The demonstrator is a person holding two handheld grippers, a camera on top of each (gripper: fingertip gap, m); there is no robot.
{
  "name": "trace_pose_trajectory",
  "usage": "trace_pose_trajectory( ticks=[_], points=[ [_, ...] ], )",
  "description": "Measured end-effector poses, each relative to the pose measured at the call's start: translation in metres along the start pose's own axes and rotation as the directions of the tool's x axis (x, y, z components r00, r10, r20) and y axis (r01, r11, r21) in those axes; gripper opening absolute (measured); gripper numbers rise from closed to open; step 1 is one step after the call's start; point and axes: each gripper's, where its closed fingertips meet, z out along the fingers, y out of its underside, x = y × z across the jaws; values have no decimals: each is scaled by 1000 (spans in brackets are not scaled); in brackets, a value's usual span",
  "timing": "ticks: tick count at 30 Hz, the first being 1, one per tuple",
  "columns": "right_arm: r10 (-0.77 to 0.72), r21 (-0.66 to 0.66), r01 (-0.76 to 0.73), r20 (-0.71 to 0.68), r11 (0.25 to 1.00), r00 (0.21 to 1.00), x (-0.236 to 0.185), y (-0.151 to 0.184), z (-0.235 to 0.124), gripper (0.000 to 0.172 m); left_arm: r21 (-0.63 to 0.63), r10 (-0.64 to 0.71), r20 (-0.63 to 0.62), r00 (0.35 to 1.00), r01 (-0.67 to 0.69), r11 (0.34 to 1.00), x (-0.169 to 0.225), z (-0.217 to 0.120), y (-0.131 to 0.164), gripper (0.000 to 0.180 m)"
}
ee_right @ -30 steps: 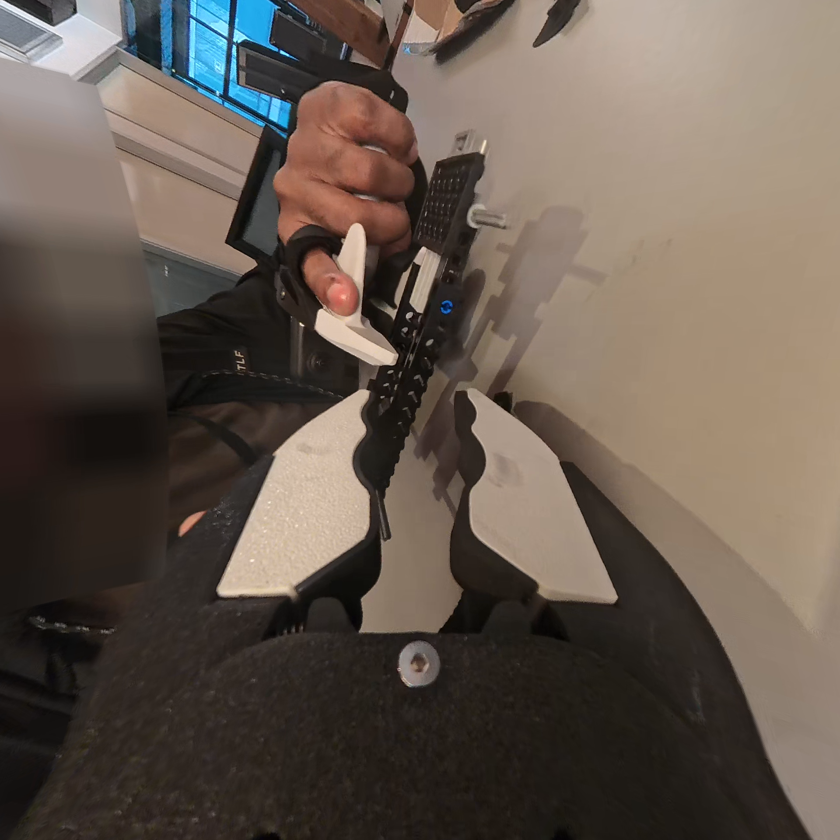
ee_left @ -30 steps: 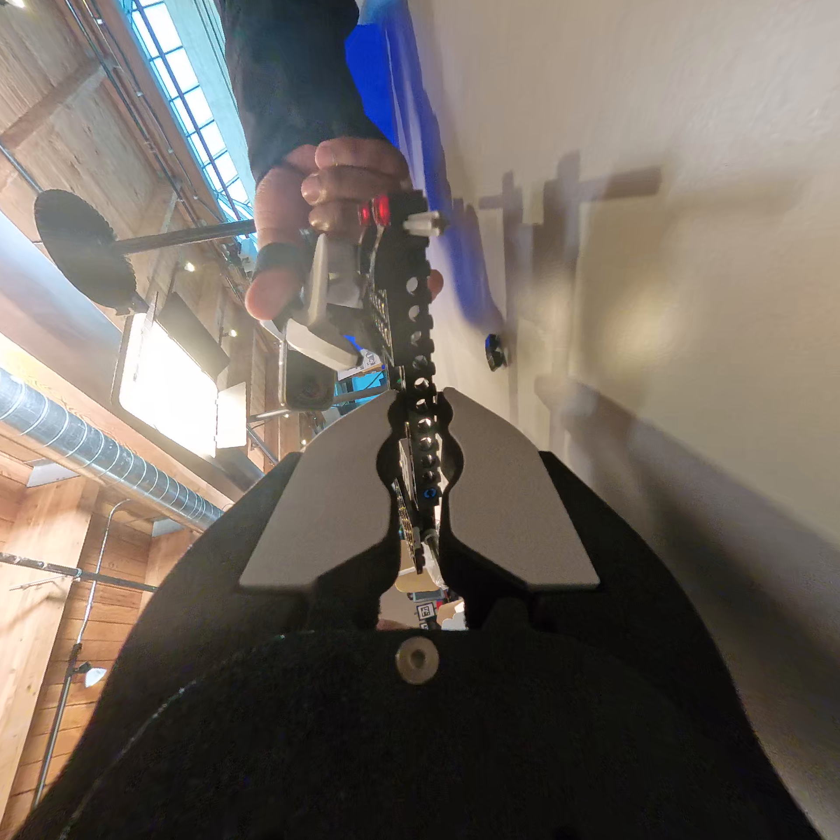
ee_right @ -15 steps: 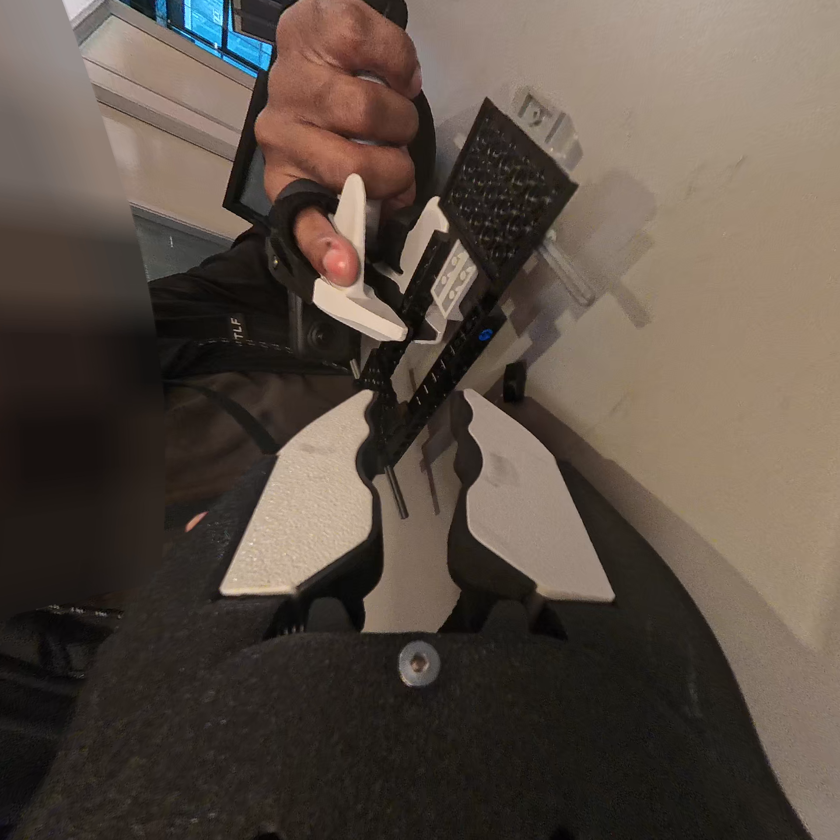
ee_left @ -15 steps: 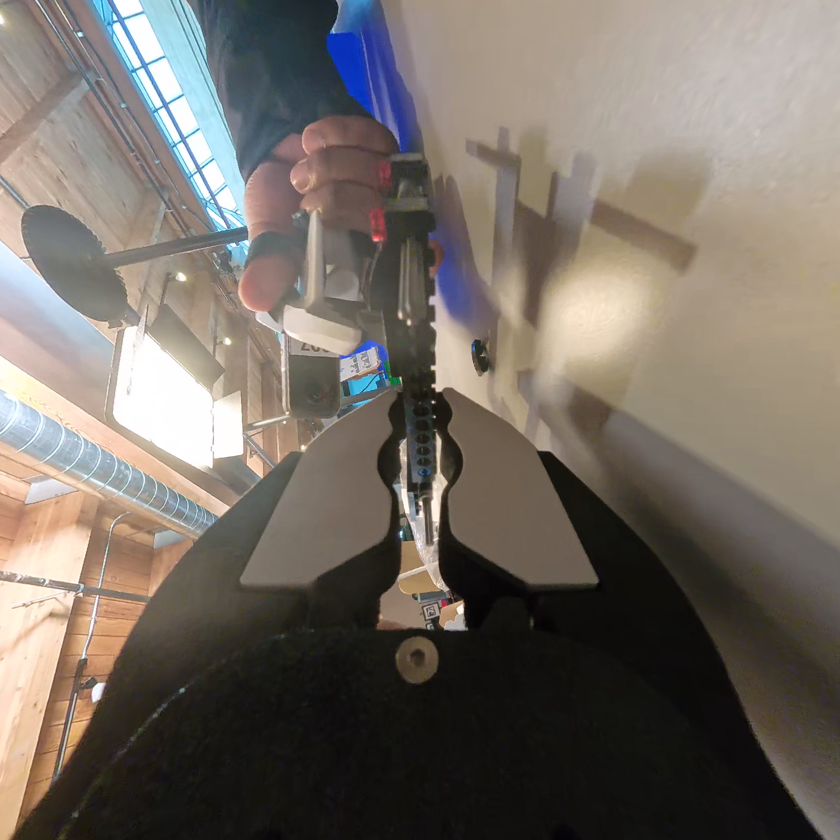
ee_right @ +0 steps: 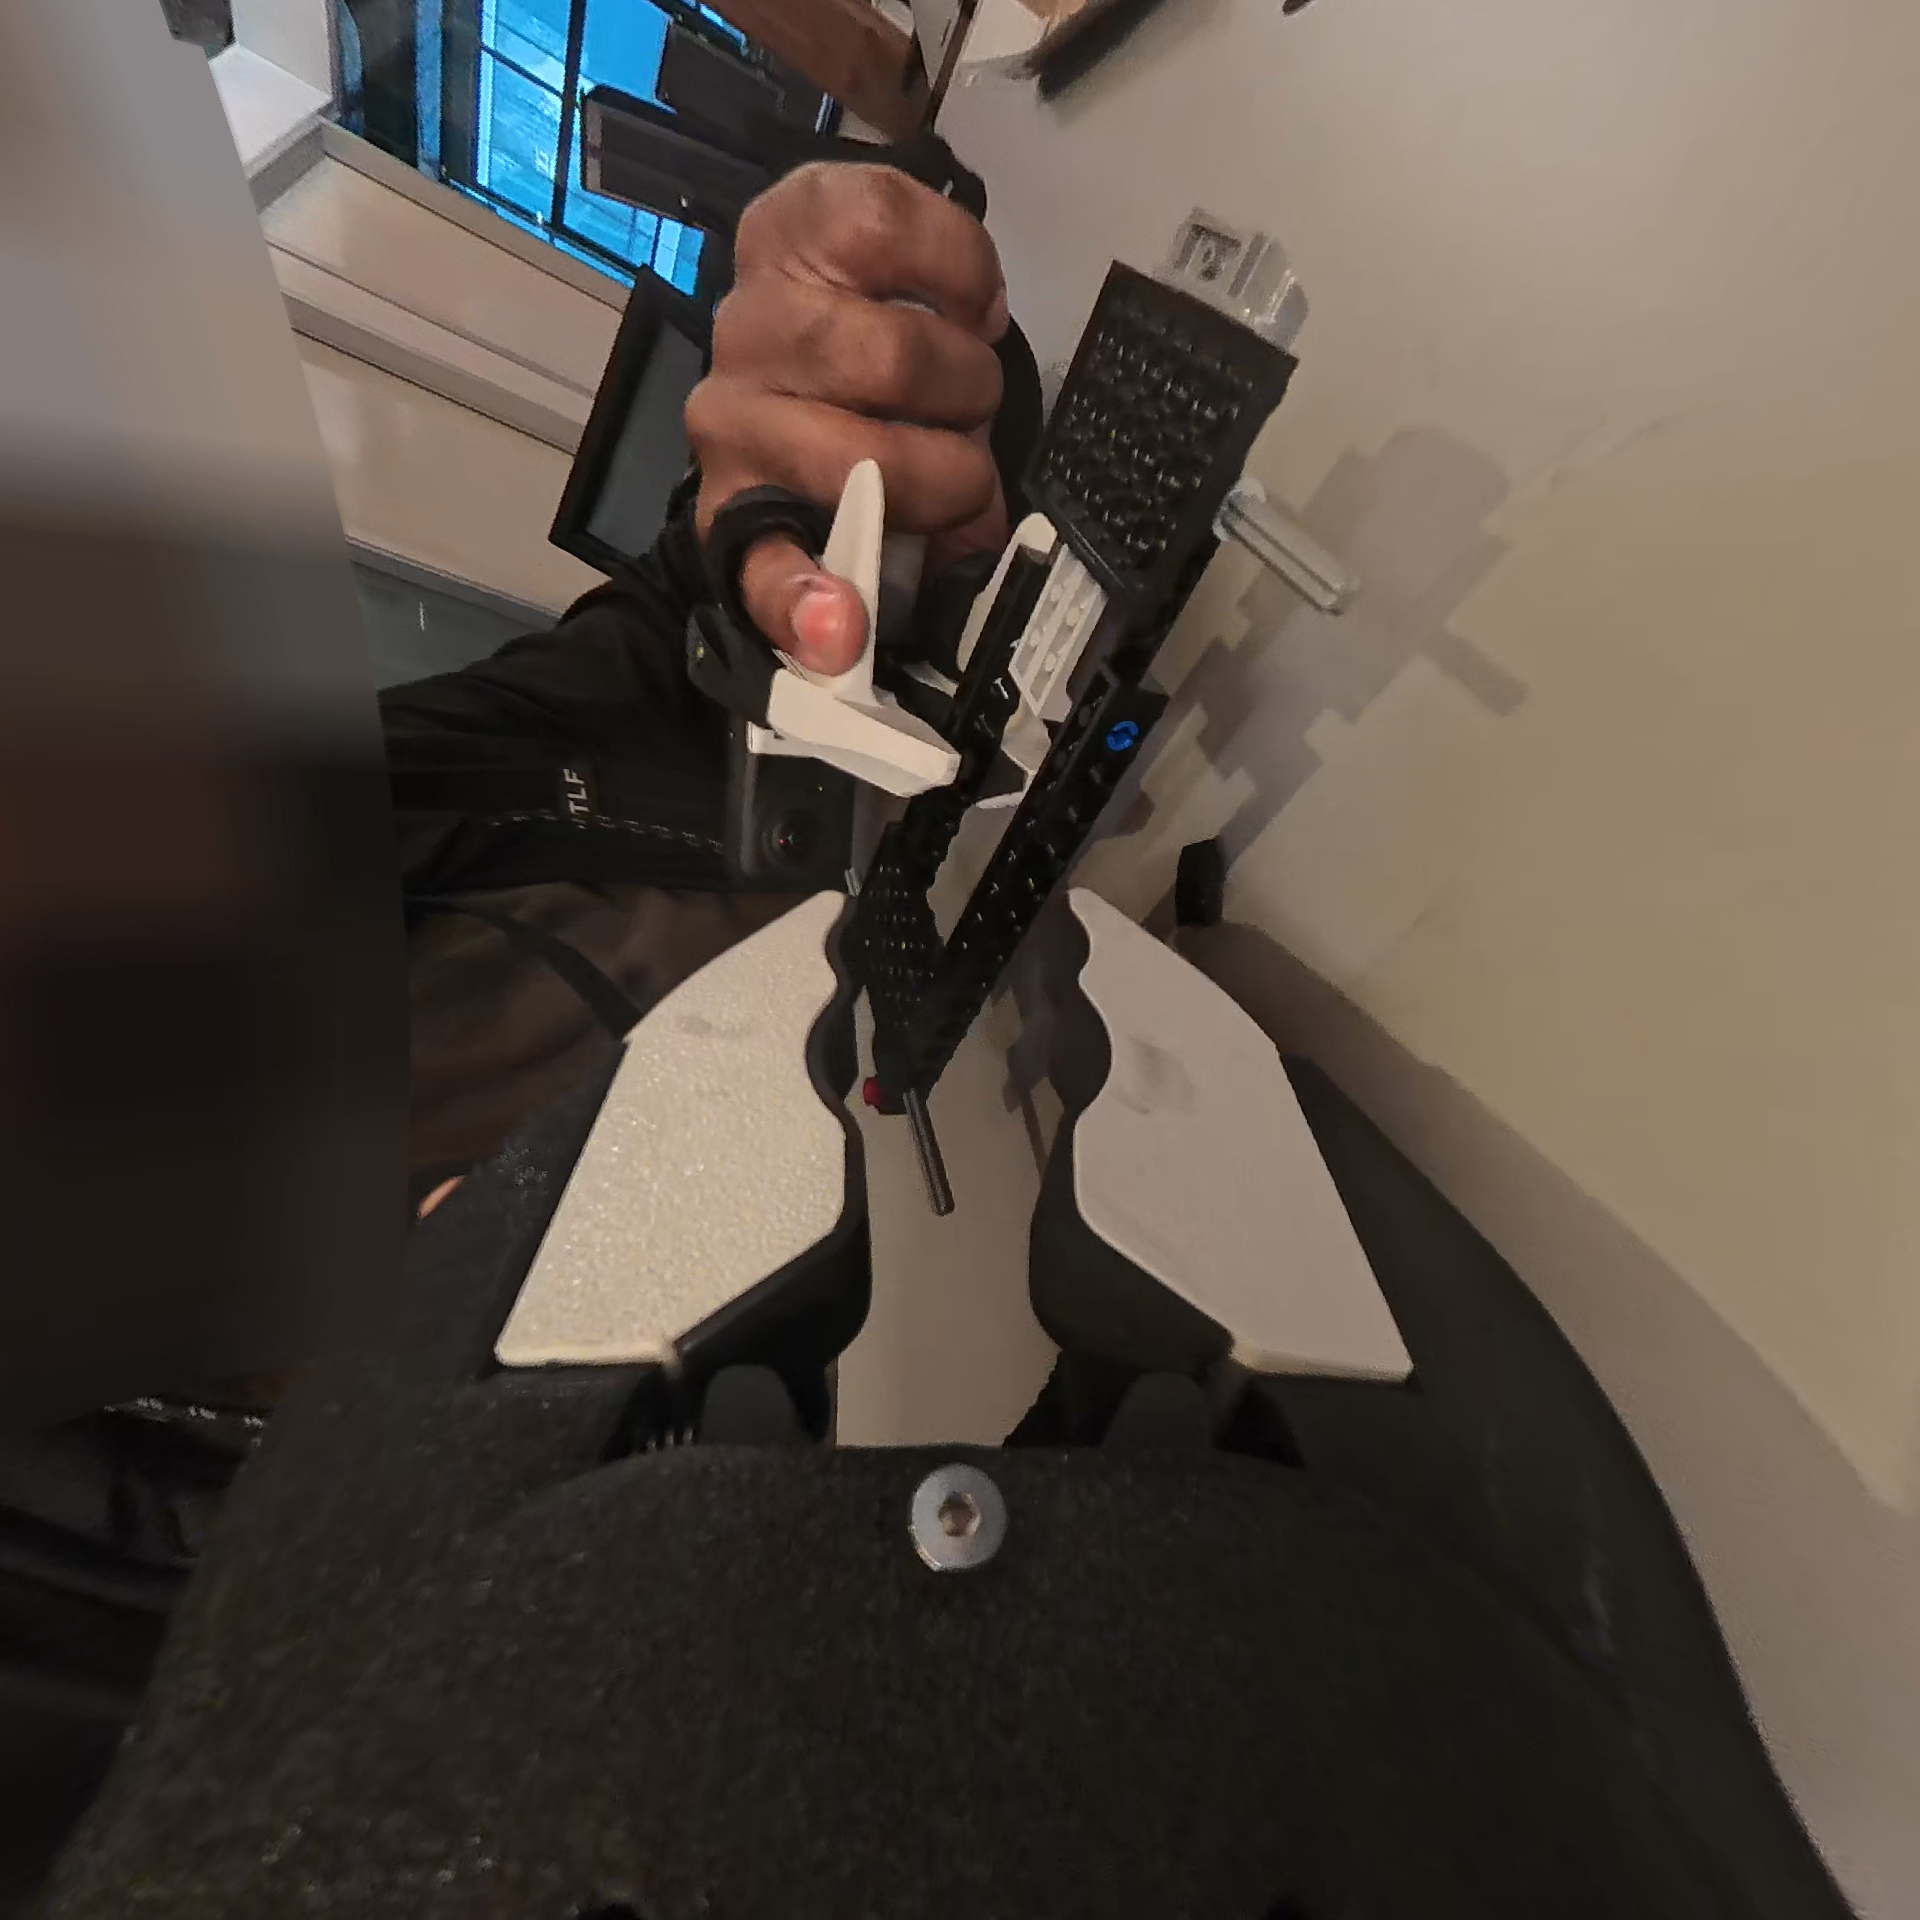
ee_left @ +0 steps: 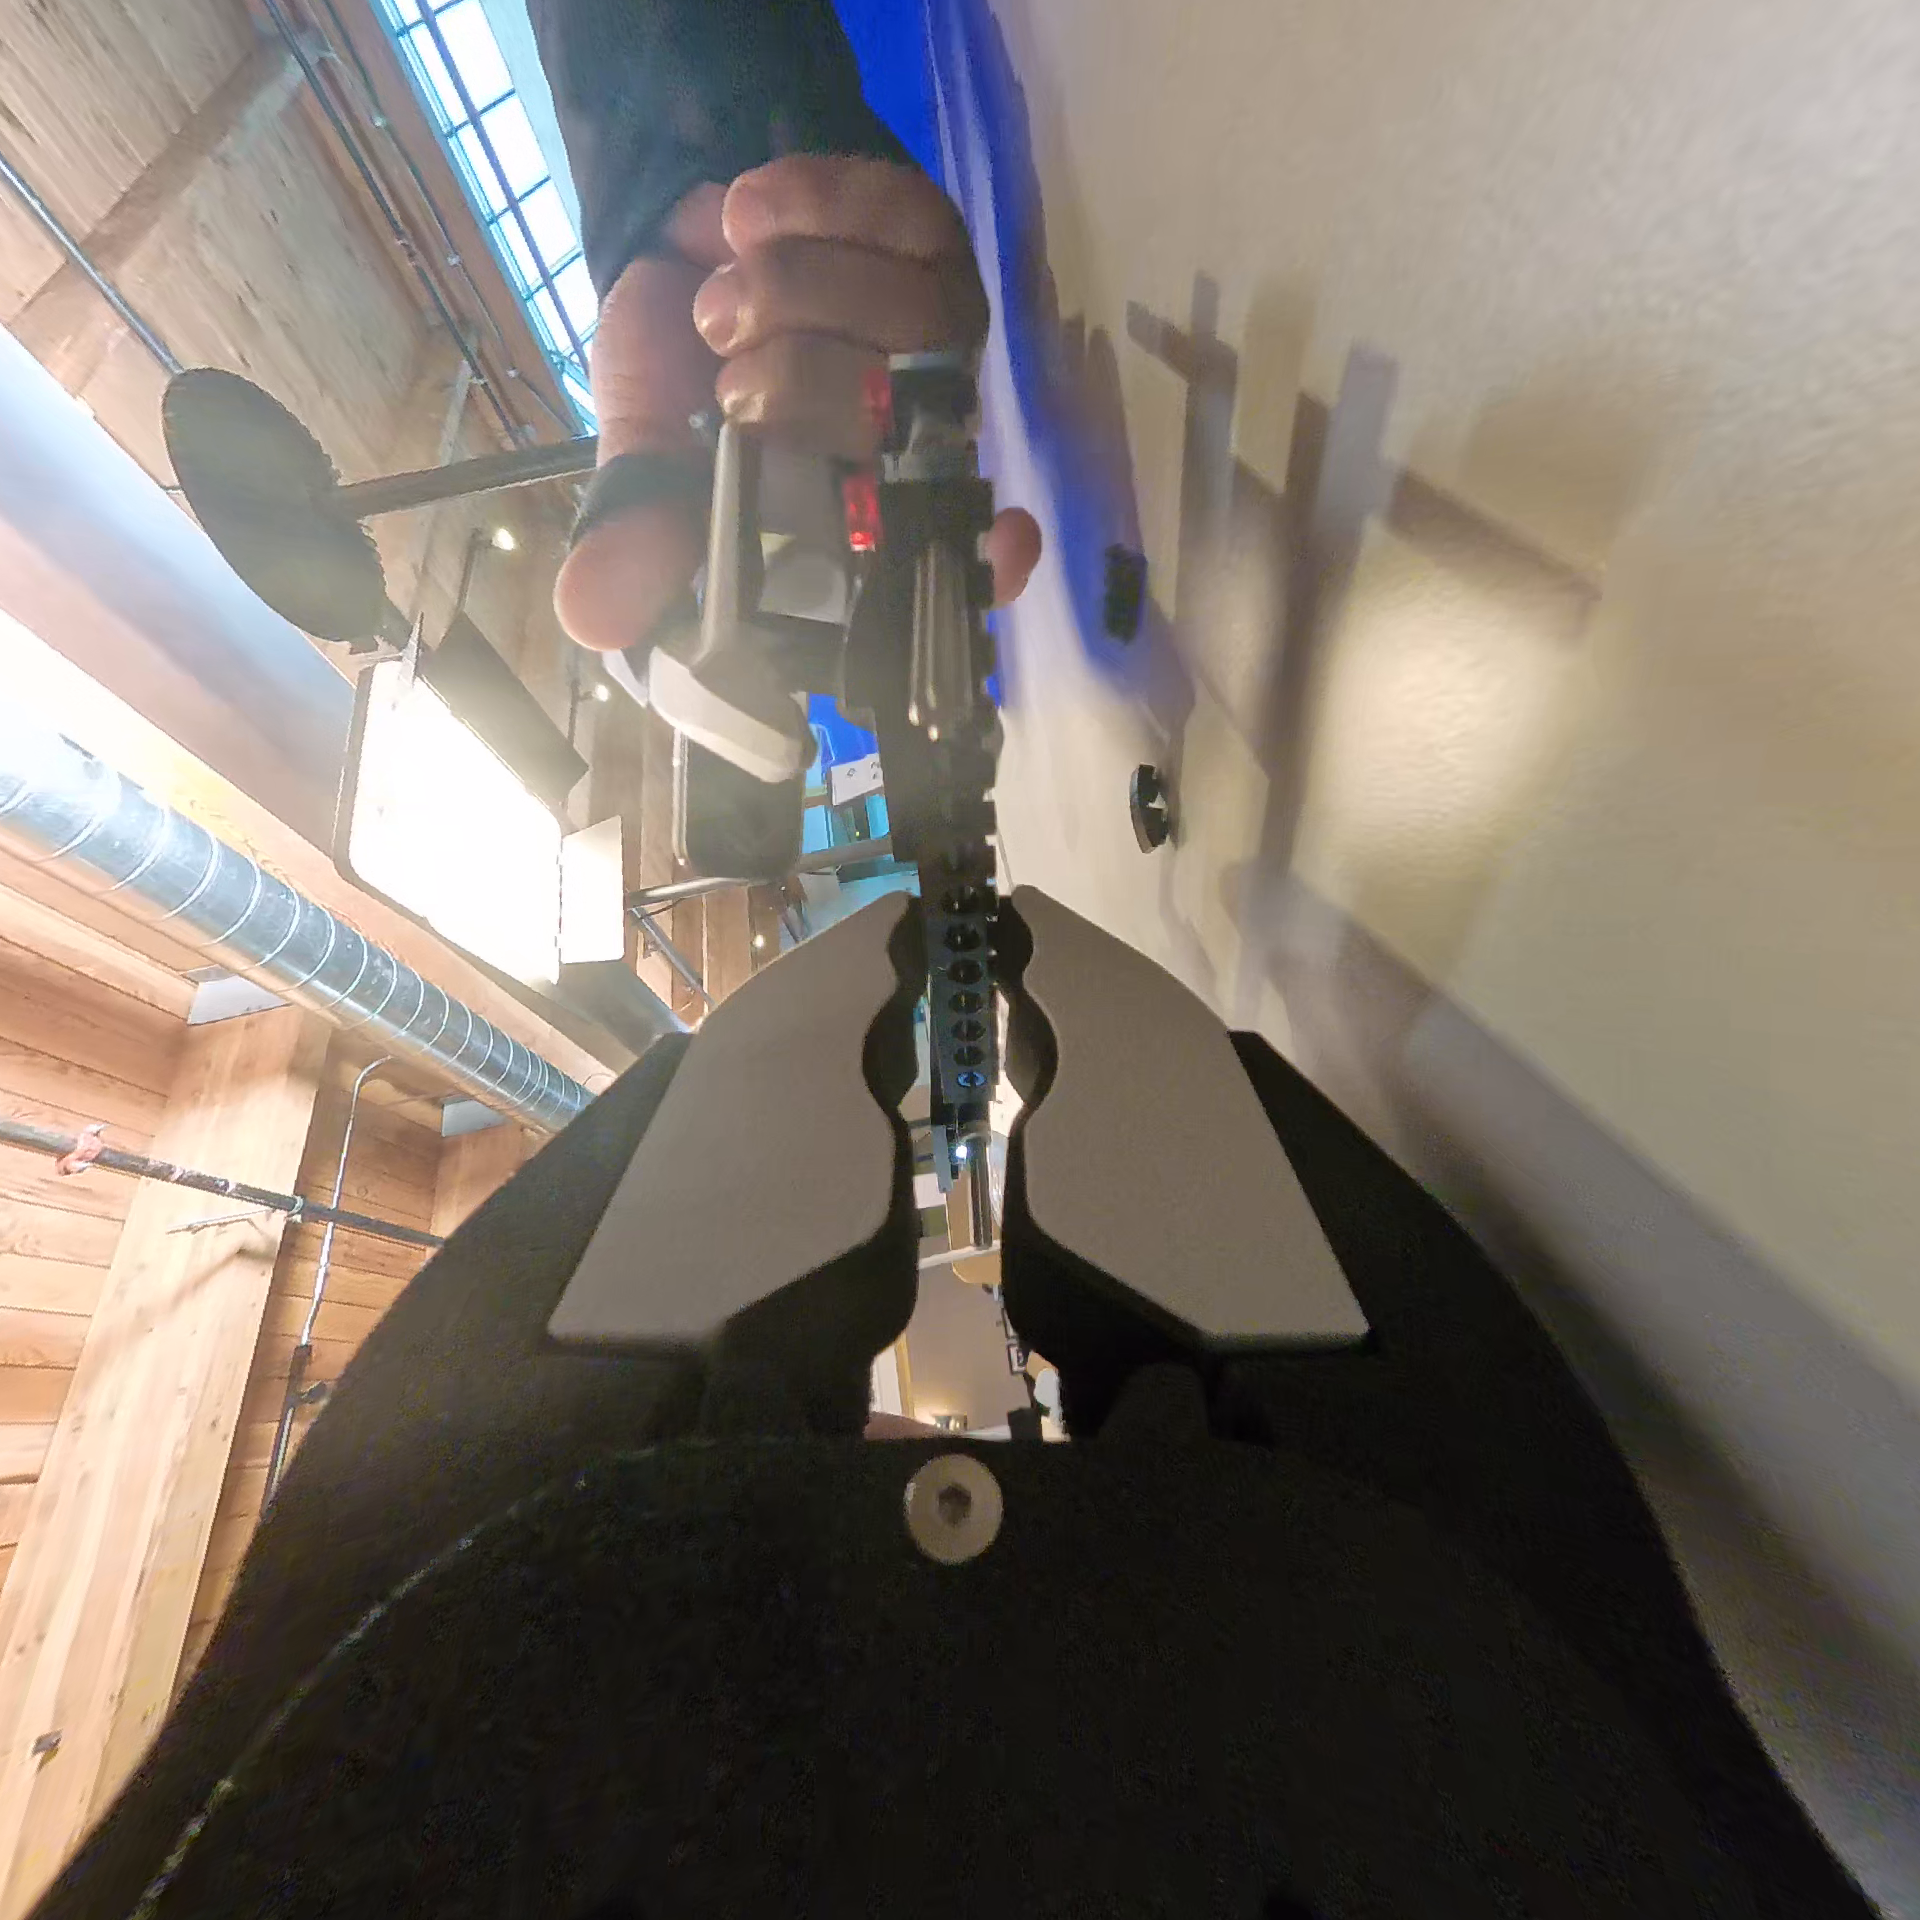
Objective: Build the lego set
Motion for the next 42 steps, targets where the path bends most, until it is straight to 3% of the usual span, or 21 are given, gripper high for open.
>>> trace_pose_trajectory(
  ticks=[4, 7, 10, 14, 22, 31, 35, 38, 42],
  points=[
    [-9, 17, 10, -45, 1000, 999, 6, -1, -6, 36, -17, -13, -21, 1000, 12, 1000, 5, 1, 4, 12],
    [-47, 23, 51, -164, 998, 985, 19, -1, -19, 36, -17, -45, -67, 997, 44, 999, 14, -2, 9, 12],
    [-163, -37, 161, -362, 986, 918, 37, 4, -37, 31, -16, -77, -125, 989, 76, 997, 21, -5, 12, 12],
    [-279, -113, 257, -475, 960, 834, 39, 16, -47, 31, -21, -113, -192, 975, 111, 994, 25, -9, 14, 12],
    [-478, -273, 393, -506, 878, 717, 35, 35, -38, 27, -78, -126, -253, 959, 110, 991, 27, -17, 21, 12],
    [-681, -530, 428, -554, 732, 479, 46, 45, -34, 20, -156, -85, -329, 940, 34, 987, 35, -24, 19, 13],
    [-698, -553, 426, -543, 716, 467, 45, 45, -28, 10, -201, -161, -378, 912, 88, 976, 40, -28, 16, 14],
    [-703, -551, 437, -536, 711, 468, 45, 42, -24, 2, -238, -258, -381, 888, 175, 955, 36, -31, 14, 25],
    [-683, -524, 439, -537, 730, 495, 46, 39, -23, 2, -289, -431, -413, 802, 333, 897, 38, -36, 10, 27]
  ],
)
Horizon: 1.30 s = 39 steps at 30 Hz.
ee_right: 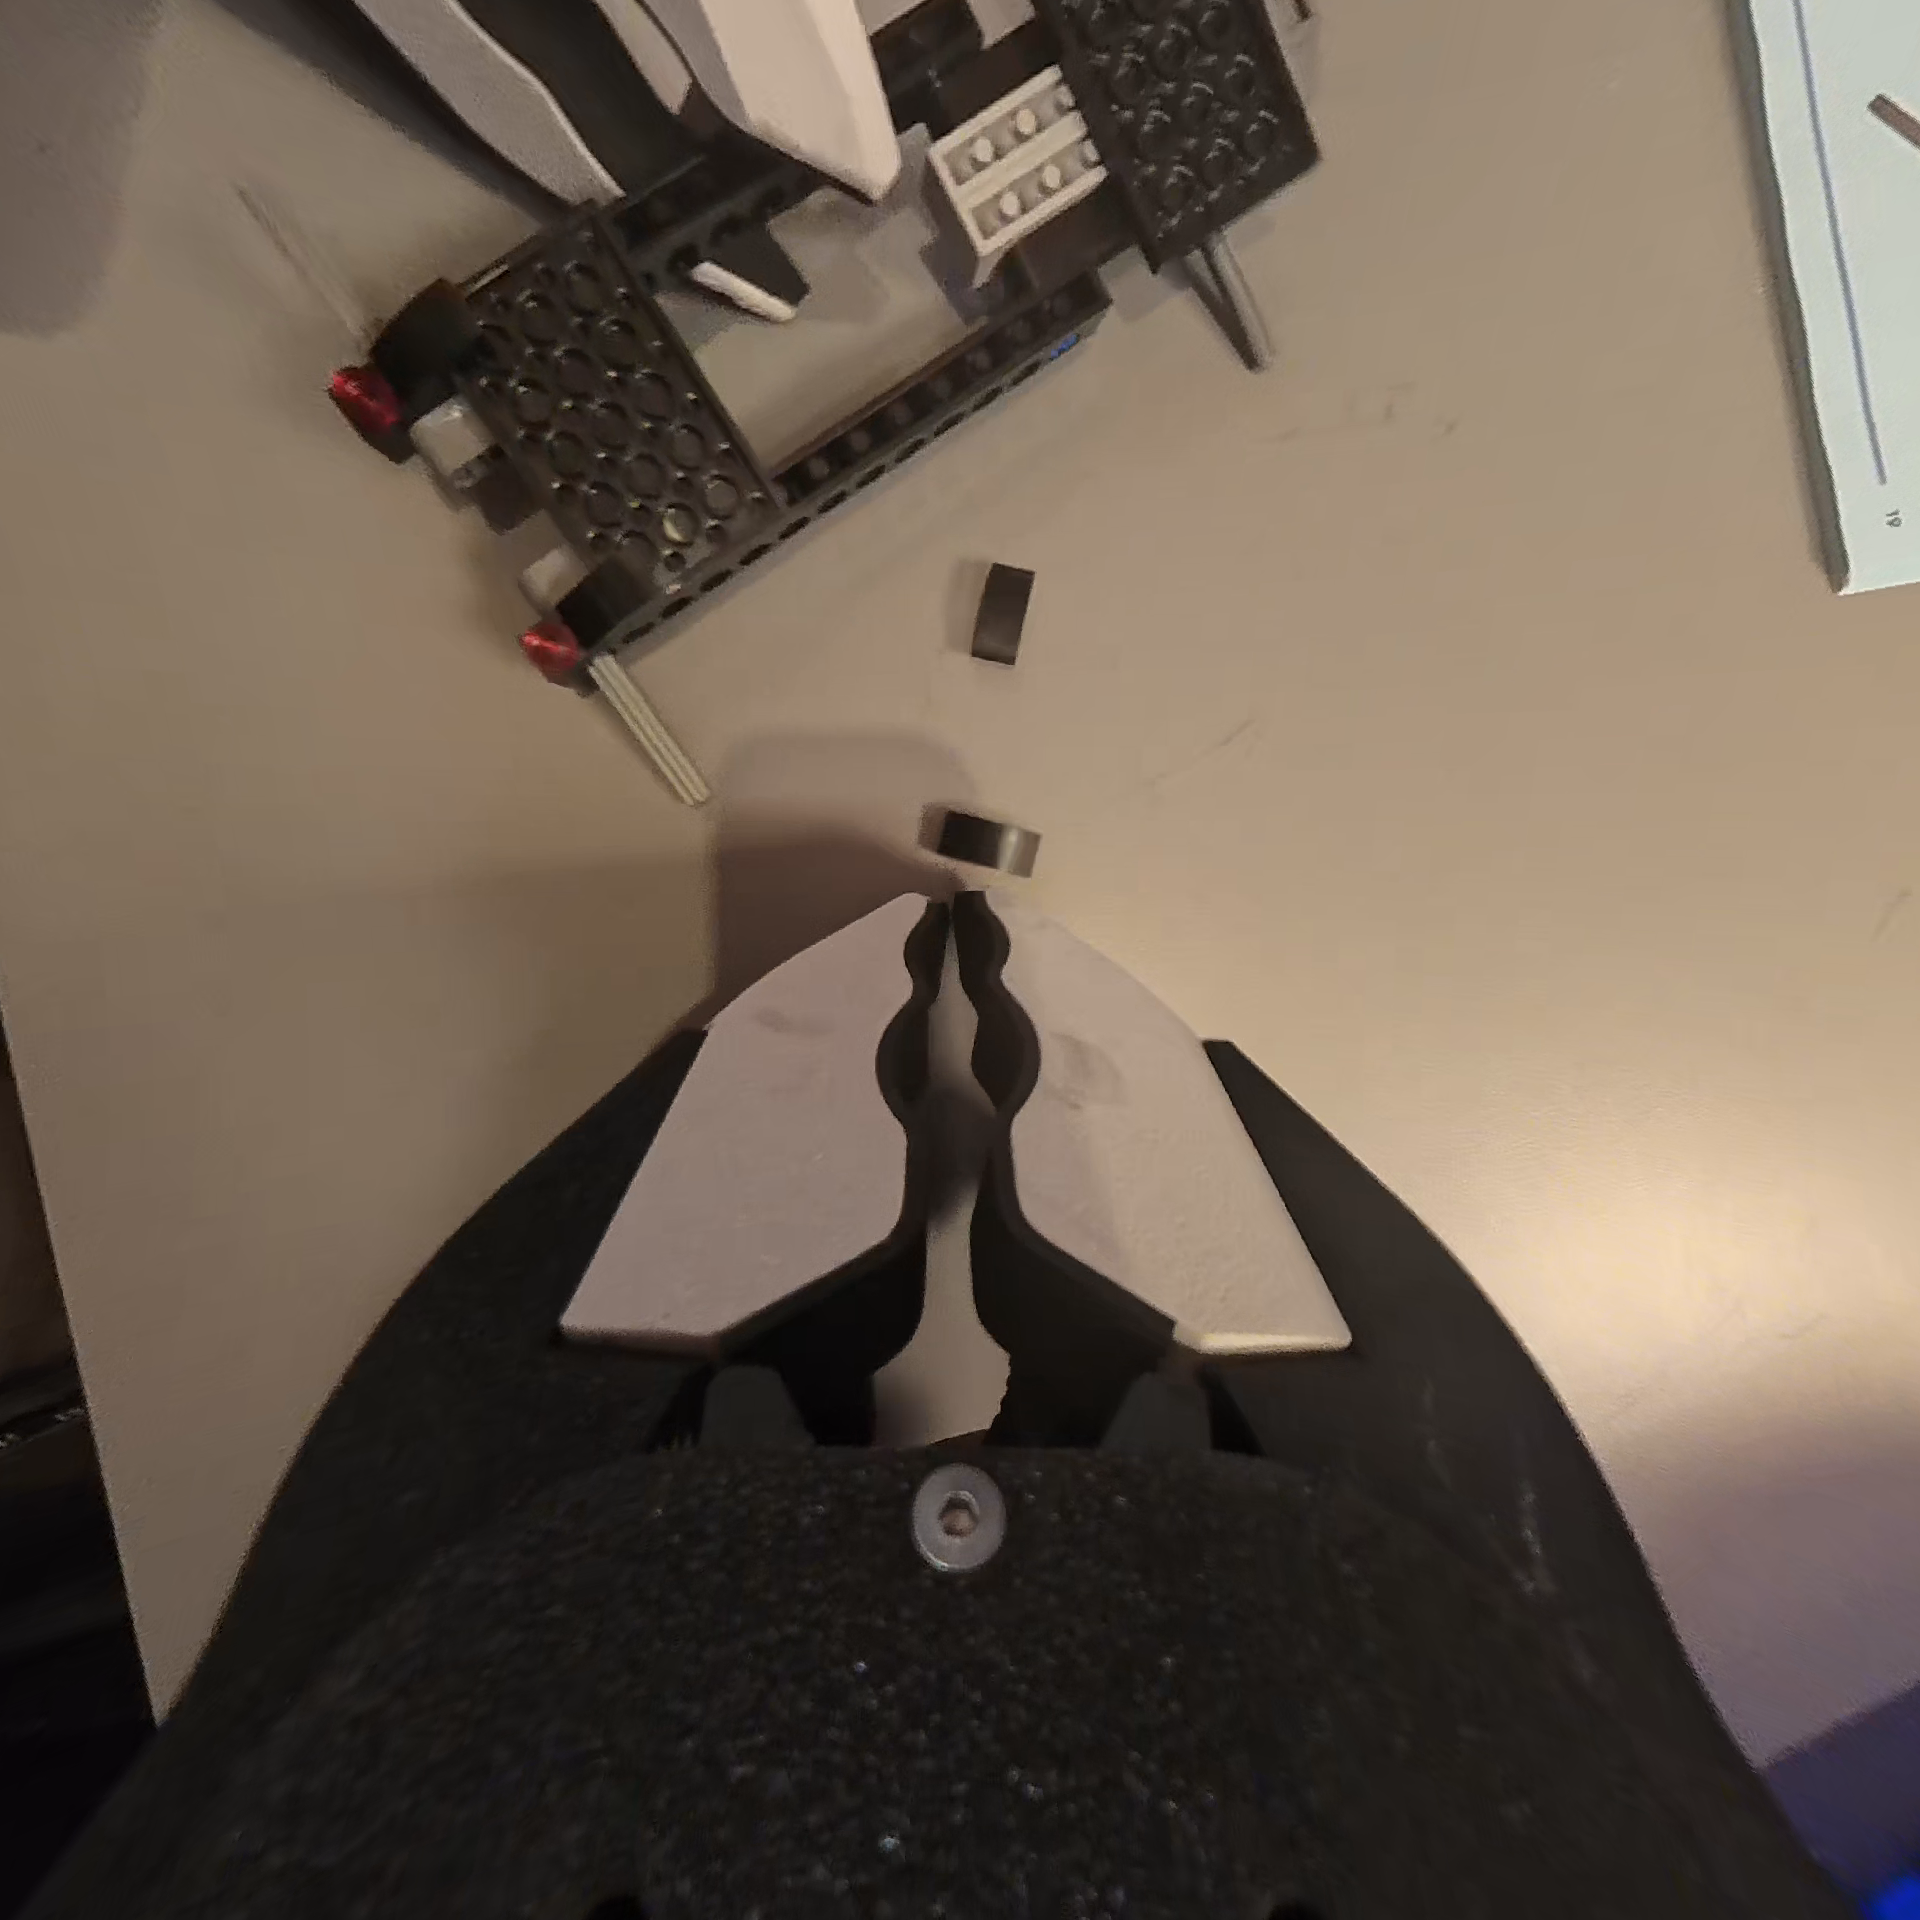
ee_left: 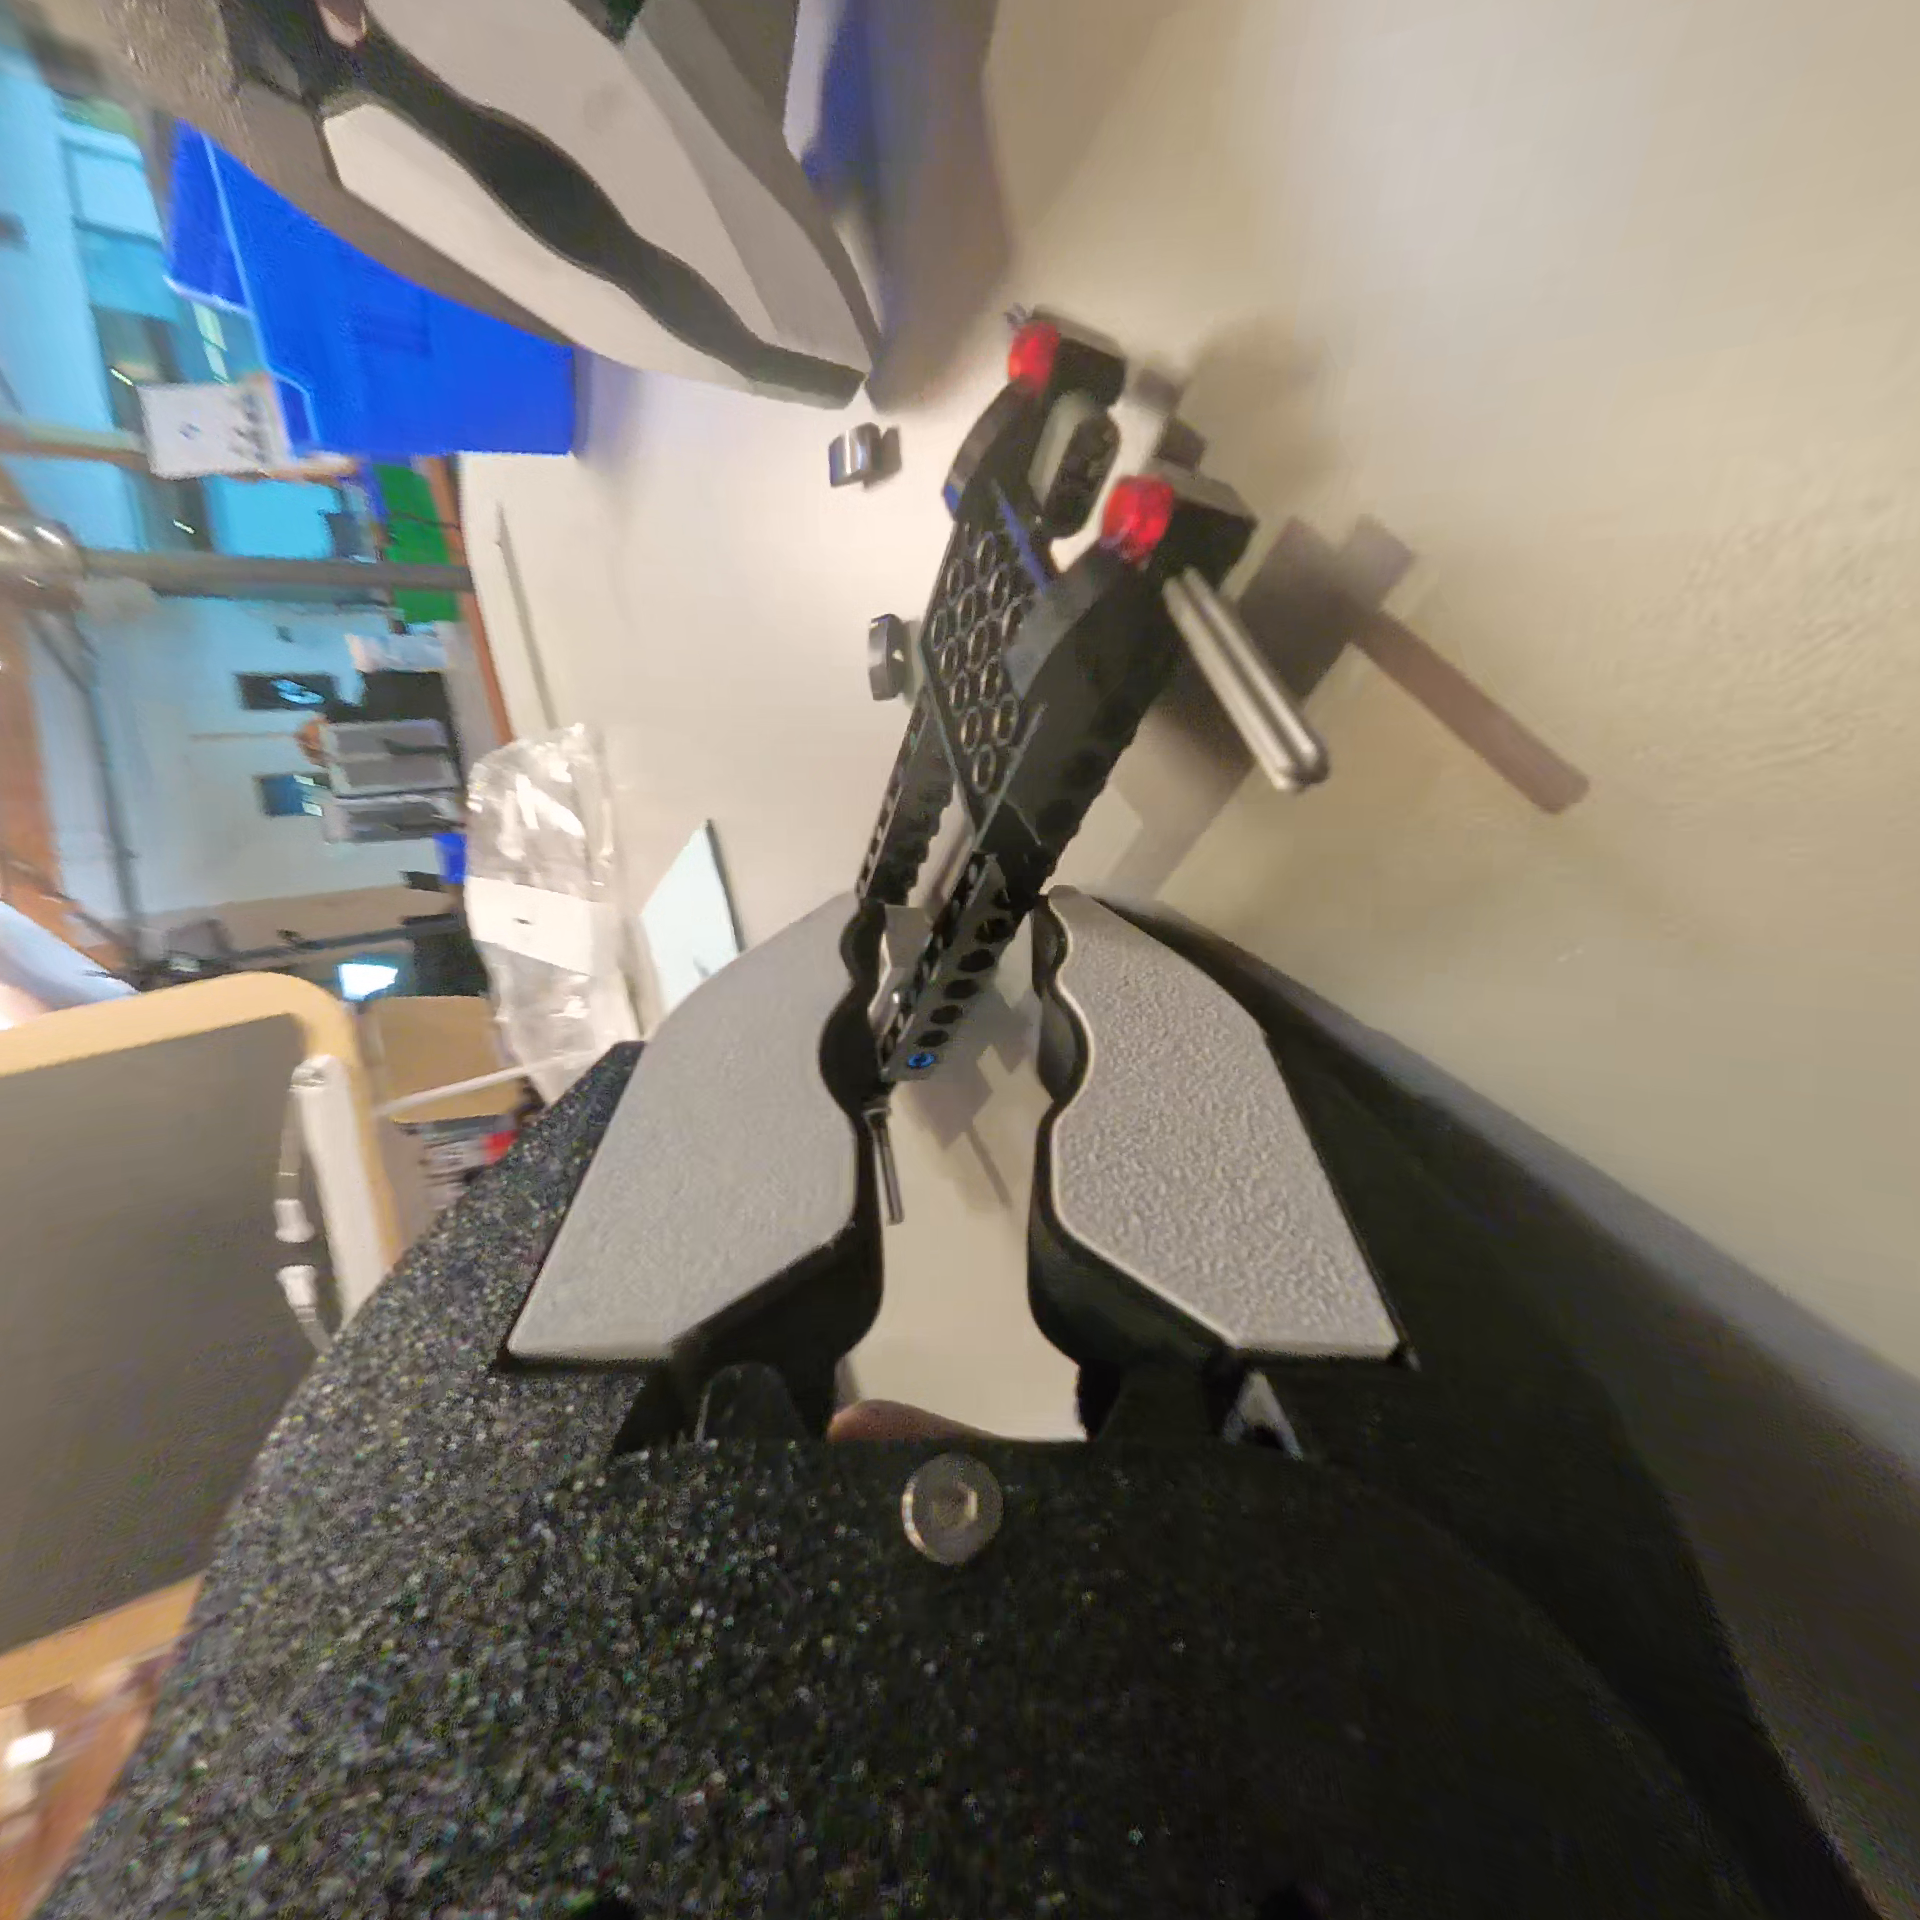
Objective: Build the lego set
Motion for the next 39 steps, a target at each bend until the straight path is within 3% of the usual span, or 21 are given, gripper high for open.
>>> trace_pose_trajectory(
  ticks=[7, 9, 17, 24, 32, 36, 39],
  points=[
    [33, 30, -33, 3, 999, 999, 2, 1, -3, 4, -28, -269, -214, 939, 269, 963, 10, -12, -1, 39],
    [40, 42, -40, 8, 998, 999, 2, 1, -5, 4, -28, -275, -254, 927, 277, 960, 10, -19, -1, 52],
    [77, 50, -80, 56, 996, 995, -4, 2, -6, 6, 117, -284, -410, 867, 358, 926, -24, -11, -9, 44],
    [70, 55, -74, 64, 996, 995, -4, -1, -3, 6, 131, -158, -713, 683, 351, 927, -17, 9, -19, 27],
    [70, 52, -75, 83, 996, 994, -3, -2, -2, 7, 94, -111, -725, 679, 258, 961, 0, 25, -11, 17],
    [47, 36, -49, 36, 998, 998, 6, -4, 1, 11, 44, -155, -708, 689, 261, 964, 2, 26, -8, 13],
    [5, 20, -5, 16, 1000, 1000, 9, -5, 3, 11, -49, -258, -678, 688, 308, 950, 1, 25, -3, 12]
  ],
)
